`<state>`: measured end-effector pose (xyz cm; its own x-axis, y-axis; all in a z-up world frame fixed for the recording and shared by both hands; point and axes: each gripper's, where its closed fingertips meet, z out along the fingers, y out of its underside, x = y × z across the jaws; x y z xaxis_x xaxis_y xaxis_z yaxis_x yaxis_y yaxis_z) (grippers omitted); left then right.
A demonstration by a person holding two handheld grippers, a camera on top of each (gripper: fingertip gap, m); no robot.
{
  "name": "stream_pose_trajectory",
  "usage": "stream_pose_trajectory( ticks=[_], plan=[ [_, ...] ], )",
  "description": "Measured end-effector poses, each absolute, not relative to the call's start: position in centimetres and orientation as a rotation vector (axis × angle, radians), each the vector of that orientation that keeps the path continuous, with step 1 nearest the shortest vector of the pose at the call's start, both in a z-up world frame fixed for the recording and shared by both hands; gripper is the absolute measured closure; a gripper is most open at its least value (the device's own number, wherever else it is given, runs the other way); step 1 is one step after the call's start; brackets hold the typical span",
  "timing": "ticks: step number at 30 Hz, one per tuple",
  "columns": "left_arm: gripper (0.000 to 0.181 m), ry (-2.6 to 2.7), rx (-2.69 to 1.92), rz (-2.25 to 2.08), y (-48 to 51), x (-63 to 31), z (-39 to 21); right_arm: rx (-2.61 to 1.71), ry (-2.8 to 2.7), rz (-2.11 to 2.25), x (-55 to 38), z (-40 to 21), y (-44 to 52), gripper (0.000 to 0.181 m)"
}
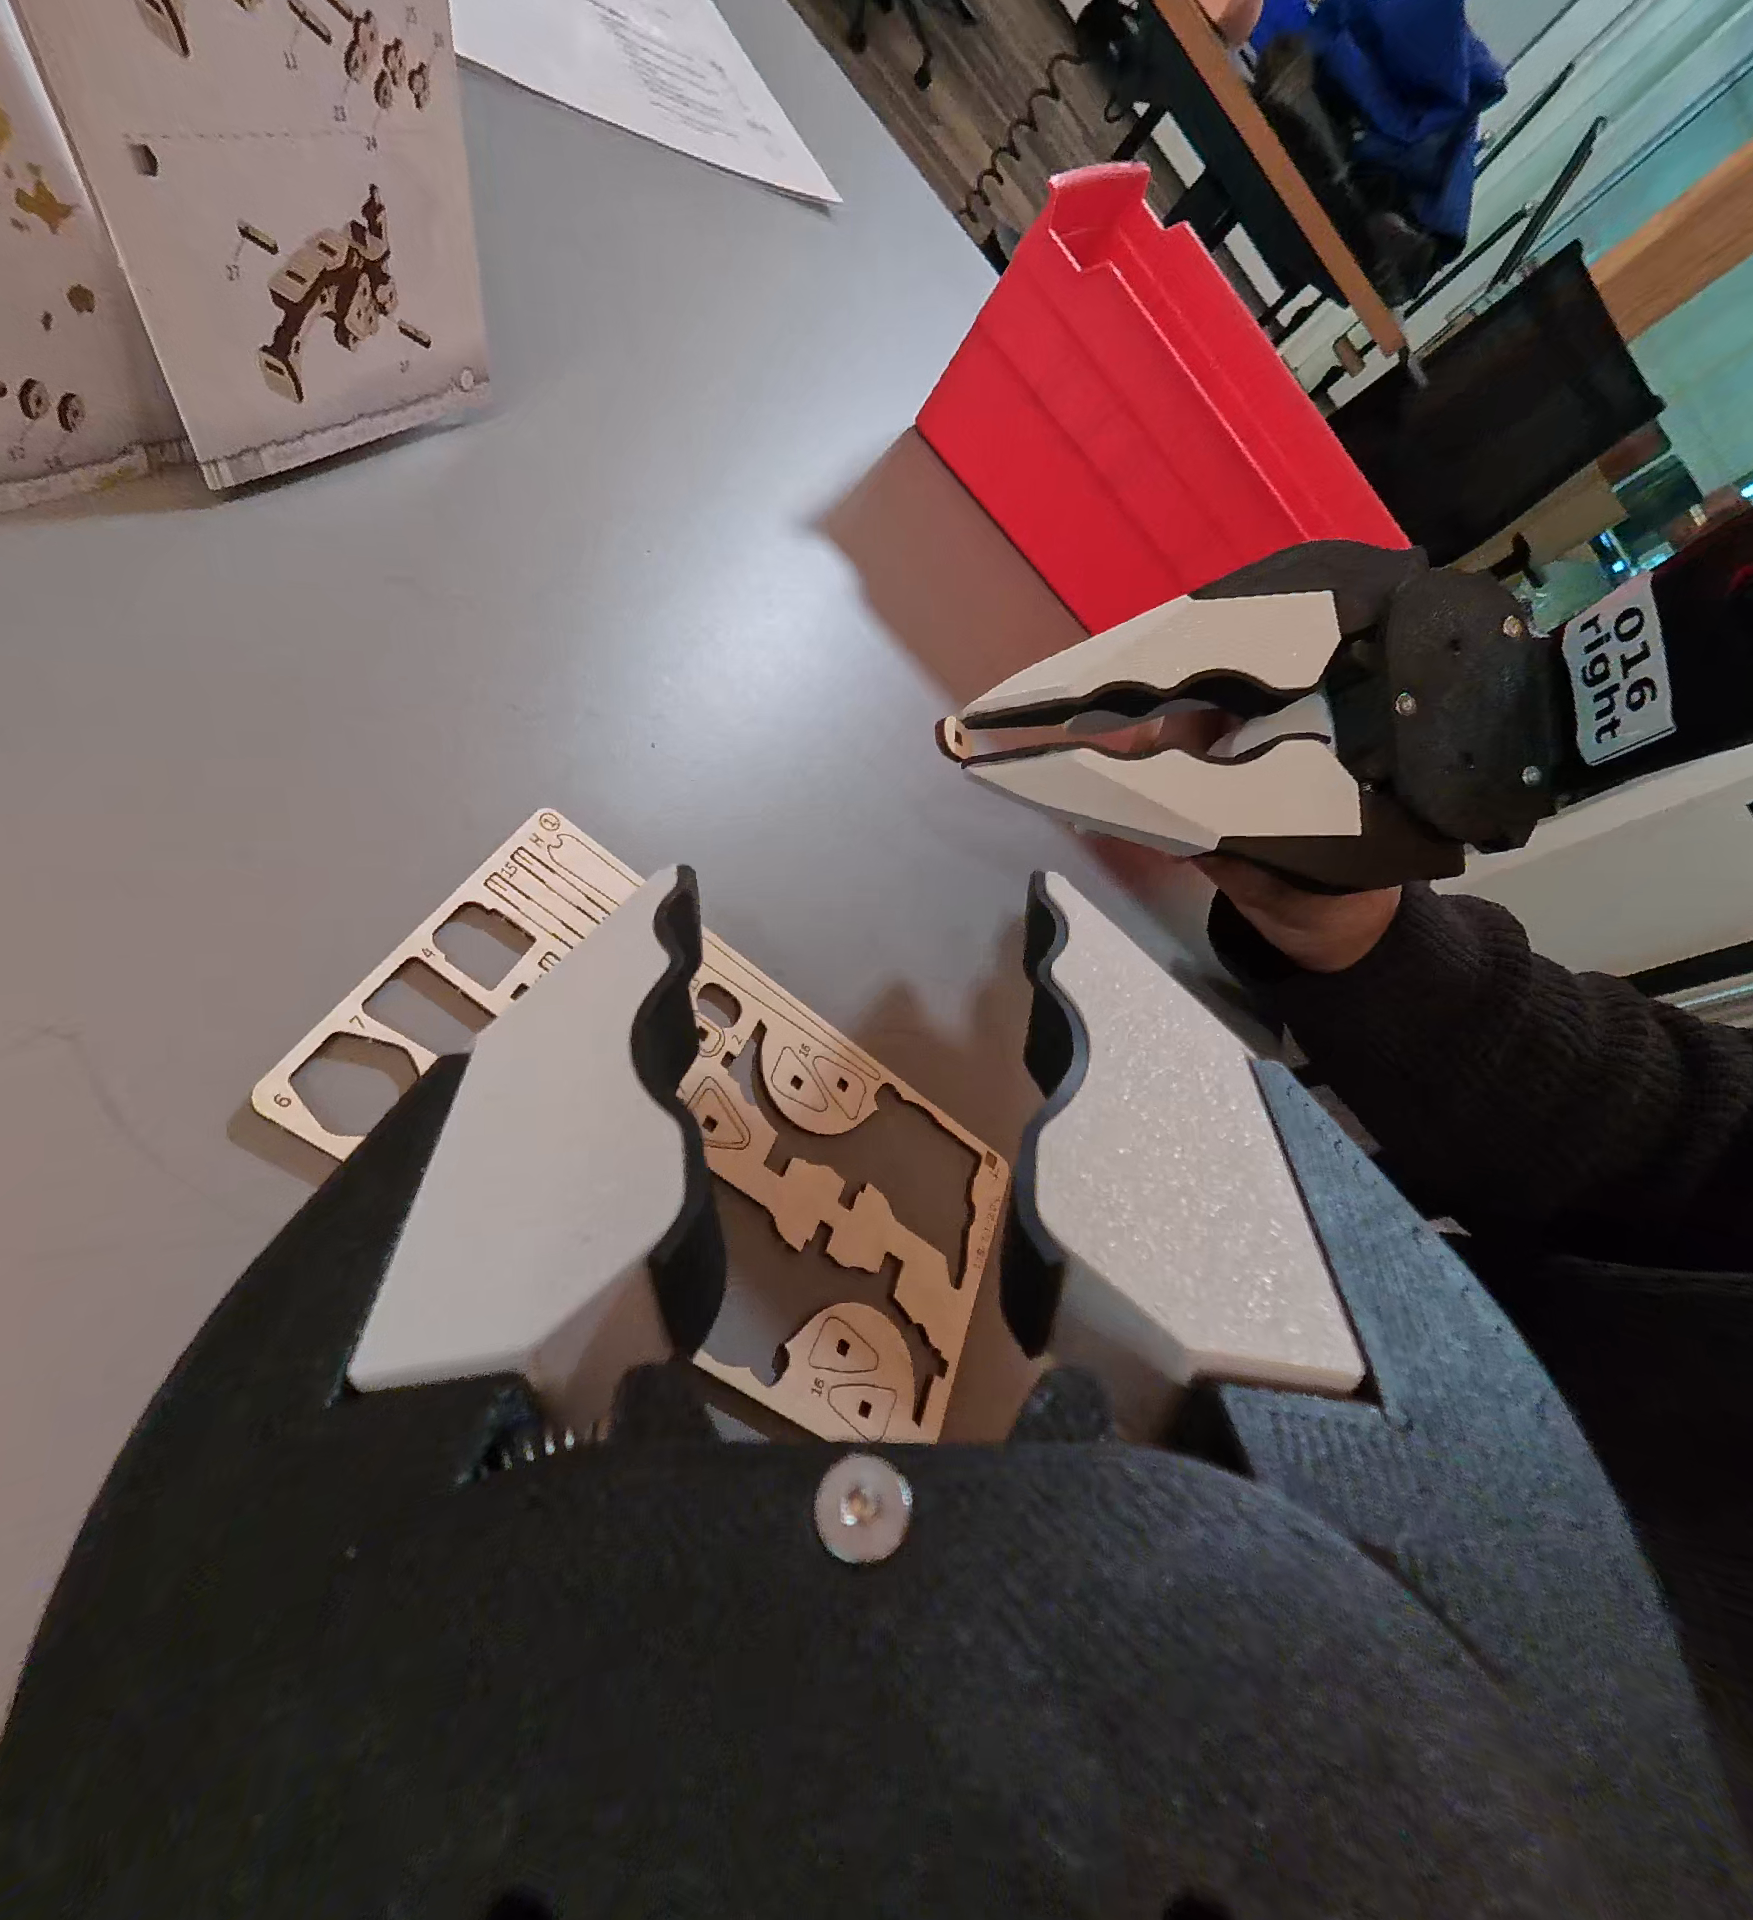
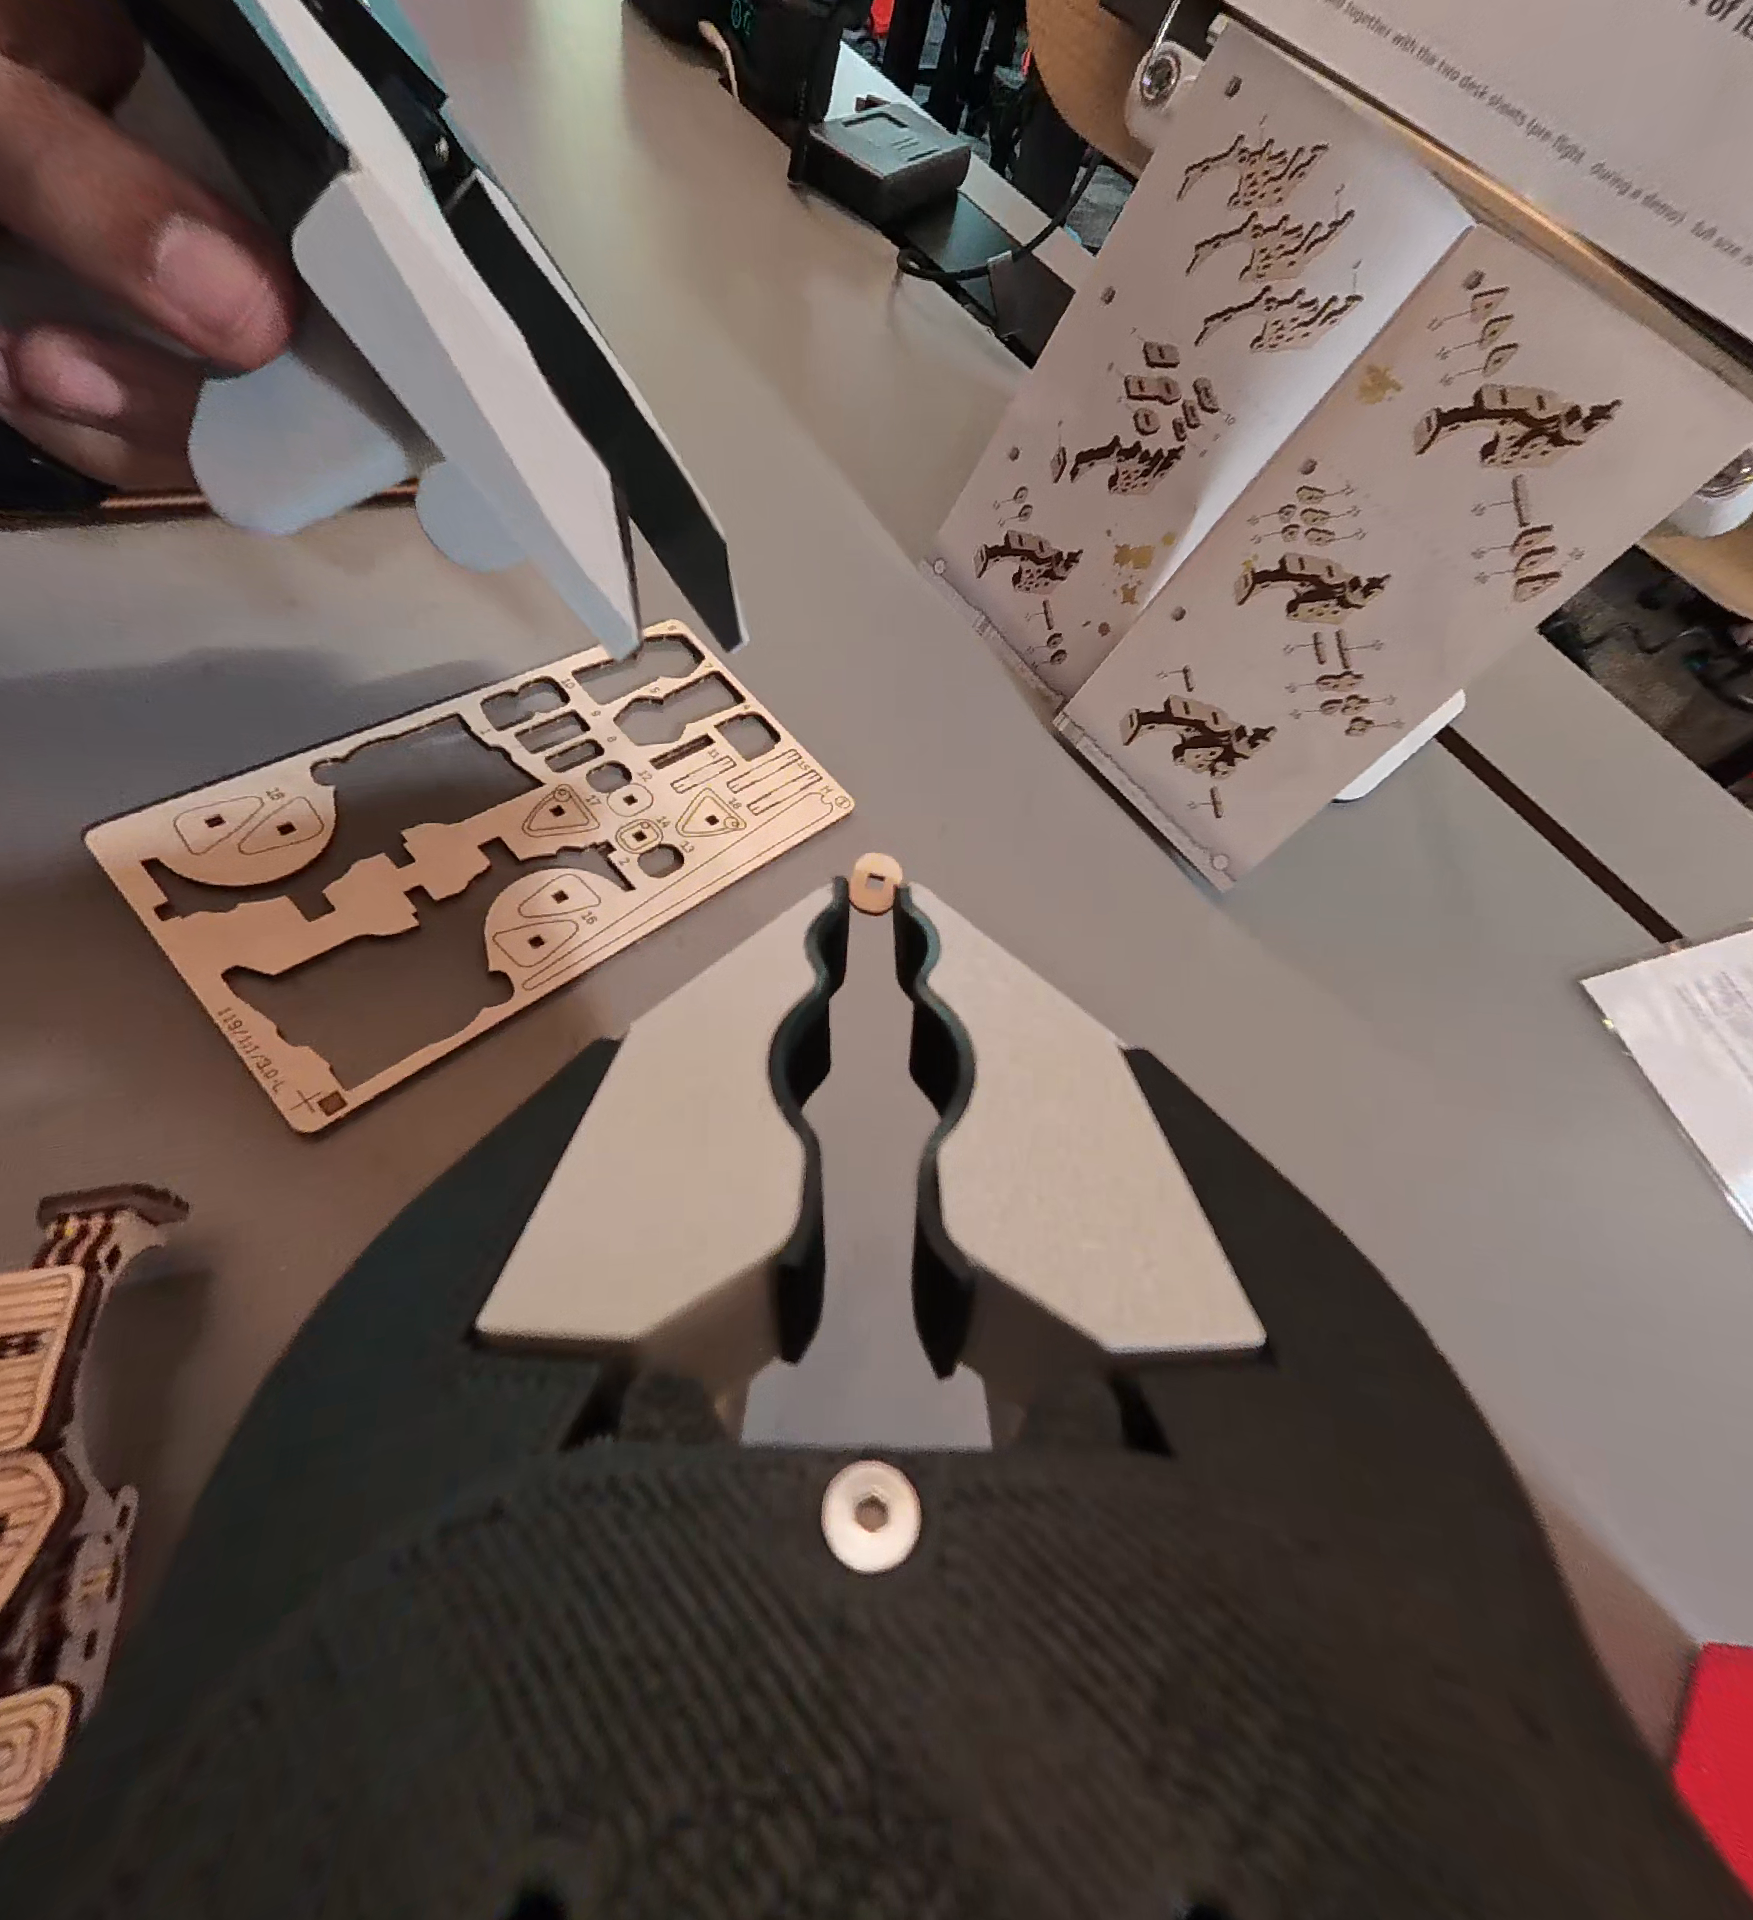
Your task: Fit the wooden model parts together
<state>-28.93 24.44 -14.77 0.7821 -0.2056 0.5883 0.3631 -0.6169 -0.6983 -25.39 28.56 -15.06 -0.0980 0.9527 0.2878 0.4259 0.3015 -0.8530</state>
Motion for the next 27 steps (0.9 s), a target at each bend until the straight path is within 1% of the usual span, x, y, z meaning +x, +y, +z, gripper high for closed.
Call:
stream_pose_trajectory(
  ticks=[10, 20, 27],
  plan=[
    [0.118, -0.105, -2.089, -0.837, 24.6, -28.3, -15.3, -1.268, -1.686, 0.75, -25.5, -15.2, 28.4, 0.174],
    [0.123, -0.09, -2.022, -0.874, 24.9, -27.8, -14.4, -1.266, -1.68, 0.793, -25.5, -15.0, 28.1, 0.174],
    [0.123, -0.099, -1.978, -0.859, 24.2, -27.9, -13.7, -1.285, -1.665, 0.915, -25.2, -14.5, 27.3, 0.174]
  ],
)
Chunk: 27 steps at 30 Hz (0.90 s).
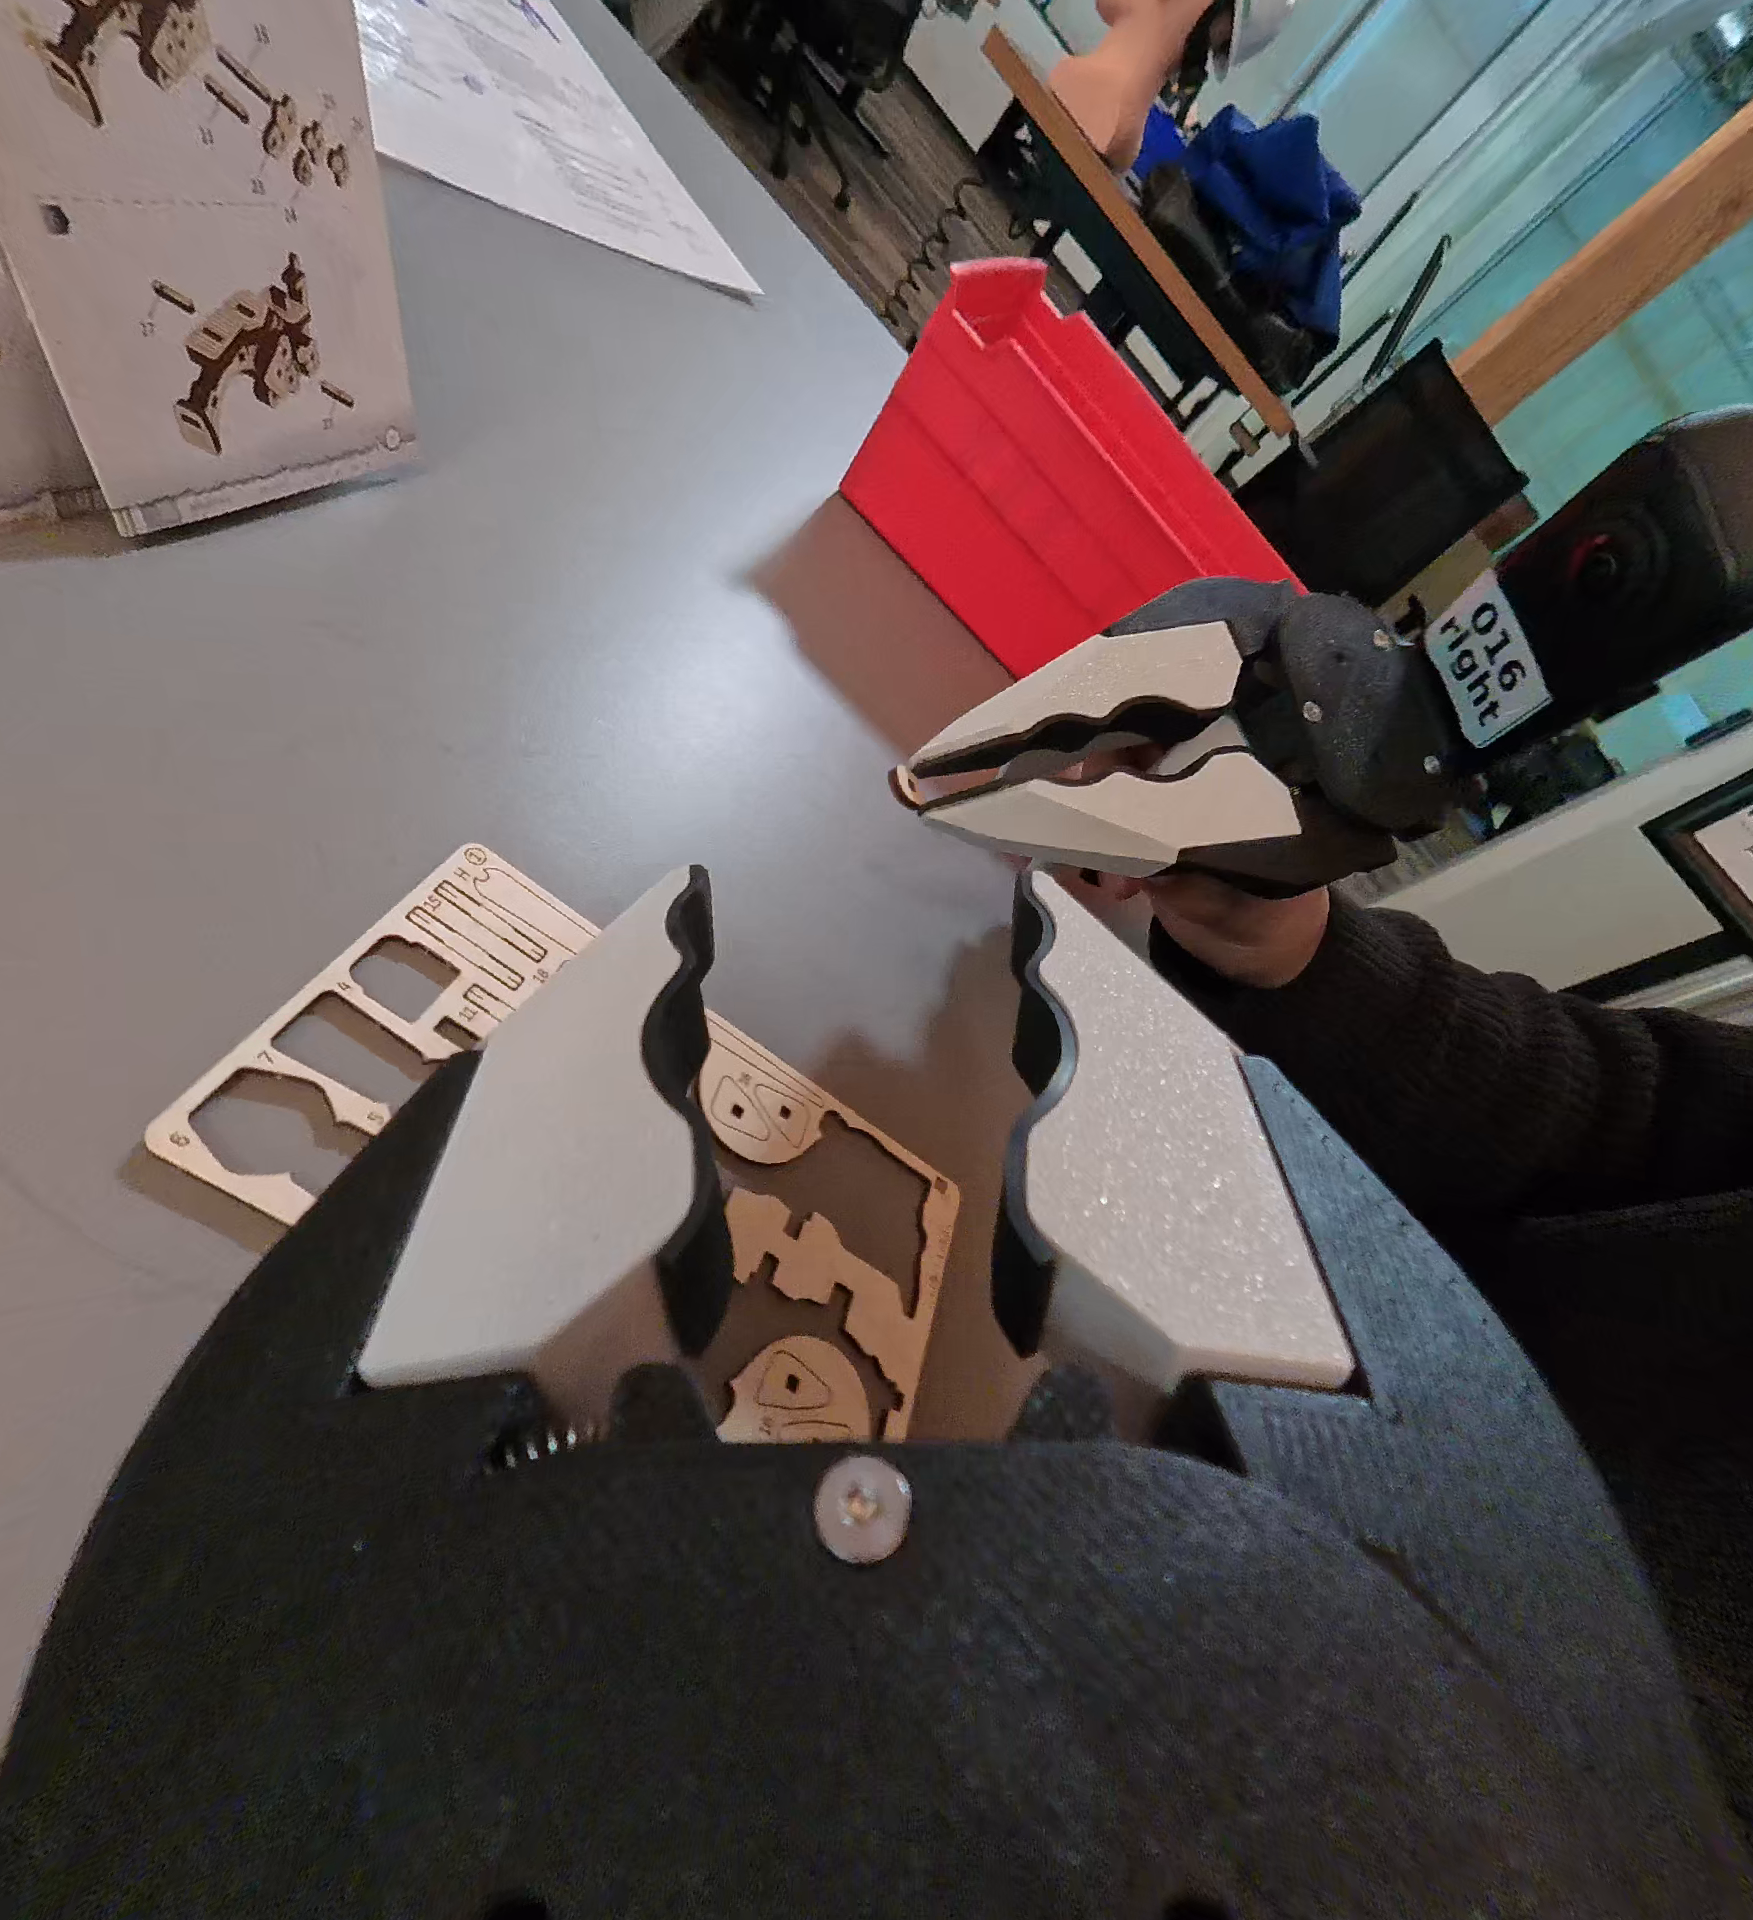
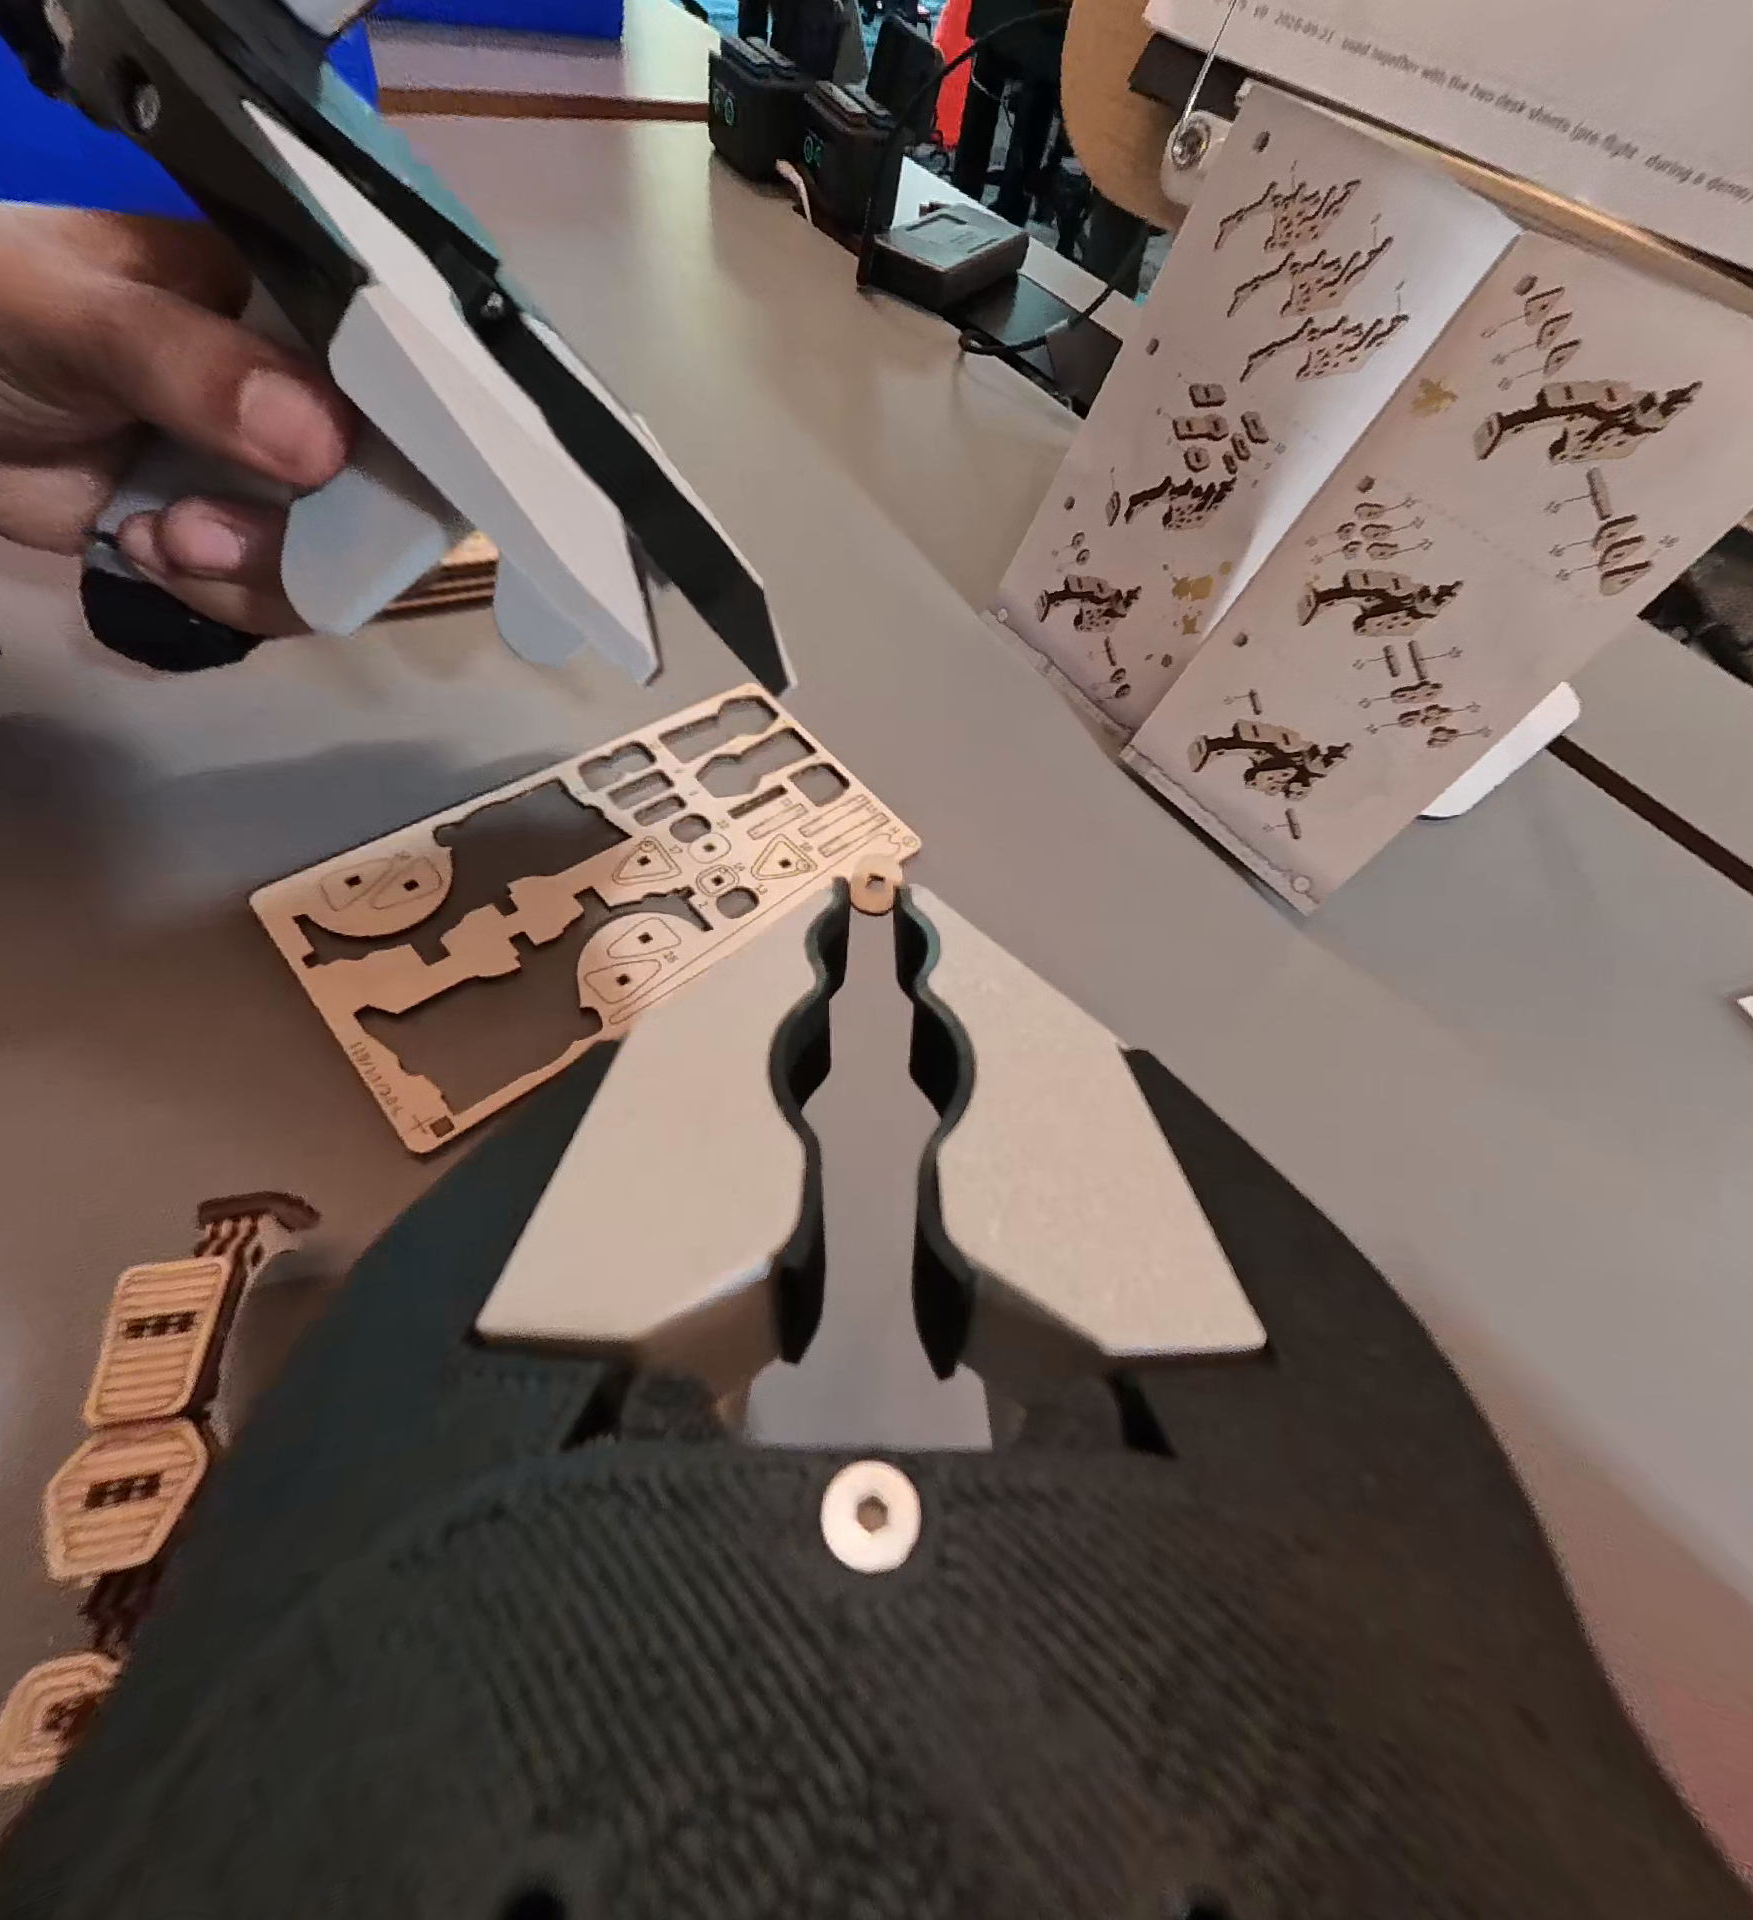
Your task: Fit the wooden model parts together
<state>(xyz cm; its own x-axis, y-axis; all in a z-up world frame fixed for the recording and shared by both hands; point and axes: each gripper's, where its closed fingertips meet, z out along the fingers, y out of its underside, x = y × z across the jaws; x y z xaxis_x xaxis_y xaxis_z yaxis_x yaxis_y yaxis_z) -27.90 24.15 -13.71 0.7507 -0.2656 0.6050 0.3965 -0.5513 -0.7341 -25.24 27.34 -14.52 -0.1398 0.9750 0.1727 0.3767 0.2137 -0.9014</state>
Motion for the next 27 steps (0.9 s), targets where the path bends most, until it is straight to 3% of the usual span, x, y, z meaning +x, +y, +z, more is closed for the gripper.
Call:
stream_pose_trajectory(
  ticks=[8, 27],
  plan=[
    [0.112, -0.013, -1.877, -0.807, 21.5, -25.0, -11.3, -1.297, -1.622, 1.055, -23.5, -13.4, 26.3, 0.174],
    [0.116, -0.299, -1.809, -0.561, 13.4, -22.8, -11.4, -1.303, -1.652, 1.253, -20.3, -13.2, 24.0, 0.174]
  ],
)
